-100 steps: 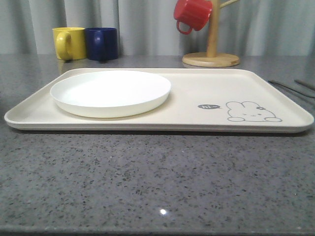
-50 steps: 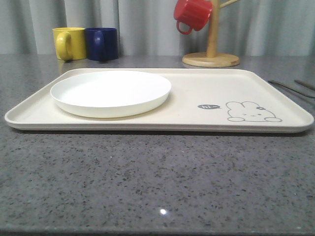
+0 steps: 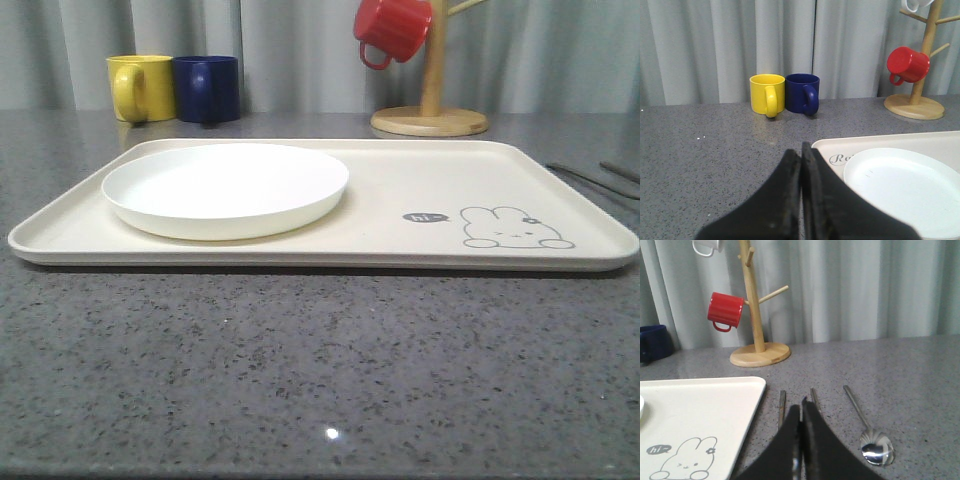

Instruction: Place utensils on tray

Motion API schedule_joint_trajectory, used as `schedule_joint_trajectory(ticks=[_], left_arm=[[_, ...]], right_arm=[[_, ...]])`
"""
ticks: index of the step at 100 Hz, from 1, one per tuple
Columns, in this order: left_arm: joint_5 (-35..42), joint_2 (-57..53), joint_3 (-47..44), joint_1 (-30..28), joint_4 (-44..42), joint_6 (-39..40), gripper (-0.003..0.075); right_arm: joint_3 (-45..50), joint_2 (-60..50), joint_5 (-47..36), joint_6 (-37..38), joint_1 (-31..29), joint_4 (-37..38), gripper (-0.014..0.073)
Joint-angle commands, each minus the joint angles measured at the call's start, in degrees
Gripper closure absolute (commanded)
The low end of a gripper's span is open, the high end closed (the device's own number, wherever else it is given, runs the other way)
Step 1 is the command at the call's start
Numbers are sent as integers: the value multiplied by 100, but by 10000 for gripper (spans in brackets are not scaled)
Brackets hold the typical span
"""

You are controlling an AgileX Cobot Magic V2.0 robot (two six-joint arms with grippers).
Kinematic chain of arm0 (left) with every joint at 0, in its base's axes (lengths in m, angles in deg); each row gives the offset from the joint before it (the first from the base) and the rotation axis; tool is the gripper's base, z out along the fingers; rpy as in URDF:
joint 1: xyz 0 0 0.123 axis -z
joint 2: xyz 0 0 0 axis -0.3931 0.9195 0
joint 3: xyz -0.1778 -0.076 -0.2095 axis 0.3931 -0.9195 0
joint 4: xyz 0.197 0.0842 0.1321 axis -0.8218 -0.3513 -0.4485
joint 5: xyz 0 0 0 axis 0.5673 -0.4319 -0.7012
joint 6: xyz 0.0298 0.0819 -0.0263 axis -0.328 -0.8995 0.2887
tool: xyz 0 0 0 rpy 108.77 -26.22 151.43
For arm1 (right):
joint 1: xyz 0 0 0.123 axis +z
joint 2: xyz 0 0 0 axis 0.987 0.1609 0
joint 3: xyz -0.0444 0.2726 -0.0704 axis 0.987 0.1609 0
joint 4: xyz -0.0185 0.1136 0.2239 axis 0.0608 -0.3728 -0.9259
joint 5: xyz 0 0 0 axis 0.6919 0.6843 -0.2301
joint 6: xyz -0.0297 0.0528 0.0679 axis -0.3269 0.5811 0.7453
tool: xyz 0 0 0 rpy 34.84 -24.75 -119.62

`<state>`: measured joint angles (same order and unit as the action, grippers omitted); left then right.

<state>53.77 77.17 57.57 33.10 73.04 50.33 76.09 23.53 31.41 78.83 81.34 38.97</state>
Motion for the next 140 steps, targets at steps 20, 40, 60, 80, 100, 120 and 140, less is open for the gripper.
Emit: schedule_joint_trajectory(ticks=[20,40,60,80,100,120,140], left_arm=[[459,25,149,29,23,44,738],[459,25,149,29,23,44,738],[459,25,149,29,23,44,738],[459,25,149,29,23,44,738],[459,25,149,29,23,44,738],[459,25,149,29,23,44,738],[459,25,149,29,23,44,738]], right_arm=[[-2528,2282,2326,-59,-35,7,662],[-3801,3898,3110,-59,-35,-62,662],[-4229,4781,3150,-59,-35,-62,614],[-4230,5206,3463,-59,-35,-62,266],[-4442,5373,3708,-128,-35,-272,171],[-5368,6326,4421,-588,-35,-577,171],[-6249,7456,4807,-797,-14,-754,171]])
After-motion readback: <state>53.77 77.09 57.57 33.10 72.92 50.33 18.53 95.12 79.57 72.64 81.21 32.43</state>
